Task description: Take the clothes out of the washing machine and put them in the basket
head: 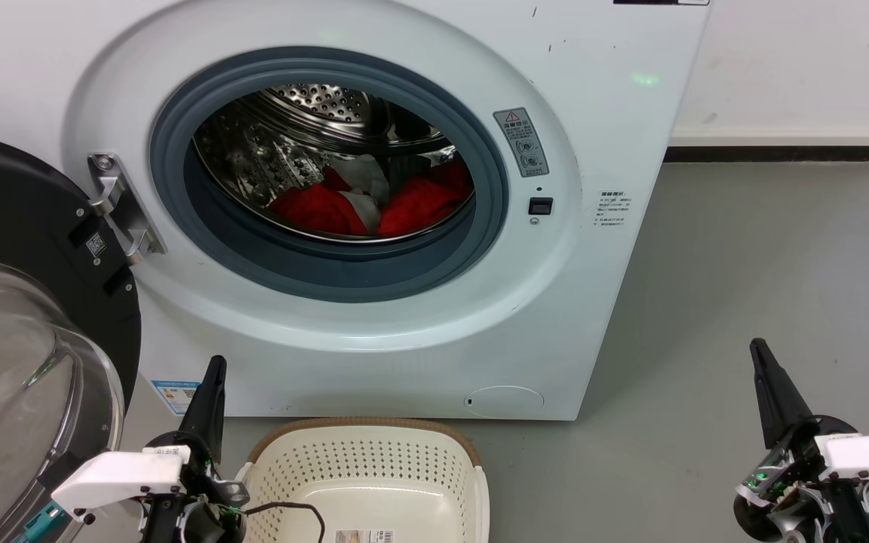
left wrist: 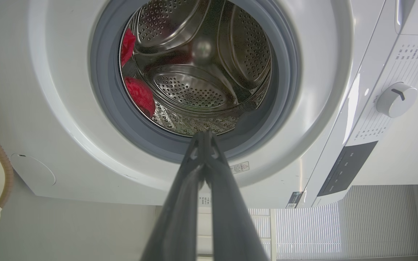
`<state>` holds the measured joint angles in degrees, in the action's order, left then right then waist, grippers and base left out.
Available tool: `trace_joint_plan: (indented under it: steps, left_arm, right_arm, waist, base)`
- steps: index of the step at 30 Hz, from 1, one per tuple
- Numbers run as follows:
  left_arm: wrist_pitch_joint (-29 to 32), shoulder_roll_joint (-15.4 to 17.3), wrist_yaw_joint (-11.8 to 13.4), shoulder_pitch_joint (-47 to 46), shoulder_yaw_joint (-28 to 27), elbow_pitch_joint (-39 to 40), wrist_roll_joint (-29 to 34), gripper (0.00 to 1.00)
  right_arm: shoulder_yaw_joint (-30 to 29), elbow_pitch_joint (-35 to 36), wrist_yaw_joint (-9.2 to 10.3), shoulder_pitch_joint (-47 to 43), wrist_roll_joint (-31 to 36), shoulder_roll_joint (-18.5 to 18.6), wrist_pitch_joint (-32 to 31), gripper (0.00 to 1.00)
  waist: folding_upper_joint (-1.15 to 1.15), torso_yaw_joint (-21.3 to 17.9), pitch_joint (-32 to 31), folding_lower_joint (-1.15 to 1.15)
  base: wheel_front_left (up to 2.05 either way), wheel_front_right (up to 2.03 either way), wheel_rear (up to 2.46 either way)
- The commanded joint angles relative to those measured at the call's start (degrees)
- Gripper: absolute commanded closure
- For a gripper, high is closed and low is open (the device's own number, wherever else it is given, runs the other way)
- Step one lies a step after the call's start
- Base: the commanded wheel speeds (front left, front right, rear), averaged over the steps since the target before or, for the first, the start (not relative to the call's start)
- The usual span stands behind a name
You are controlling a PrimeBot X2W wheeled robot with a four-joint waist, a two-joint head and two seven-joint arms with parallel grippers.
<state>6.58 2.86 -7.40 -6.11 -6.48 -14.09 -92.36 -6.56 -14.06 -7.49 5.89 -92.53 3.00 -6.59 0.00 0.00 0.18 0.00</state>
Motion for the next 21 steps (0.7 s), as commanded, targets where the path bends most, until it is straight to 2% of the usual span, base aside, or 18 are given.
trace_joint_plan:
  steps: [1,21]
  left_arm:
    - [0.1,0.0,-0.2,-0.4,-0.1,0.0,-0.1,1.00]
    - [0.1,0.0,-0.2,-0.4,-0.1,0.0,-0.1,1.00]
  right_arm:
    - [0.0,-0.1,0.00,0.8,0.3,-0.2,0.0,1.00]
    - [0.0,-0.1,0.00,0.8,0.3,-0.2,0.0,1.00]
  waist:
    - [0.00,0.0,0.0,0.00]
    - [0.00,0.0,0.0,0.00]
  base:
    - [0.00,0.00,0.00]
    - [0.00,0.00,0.00]
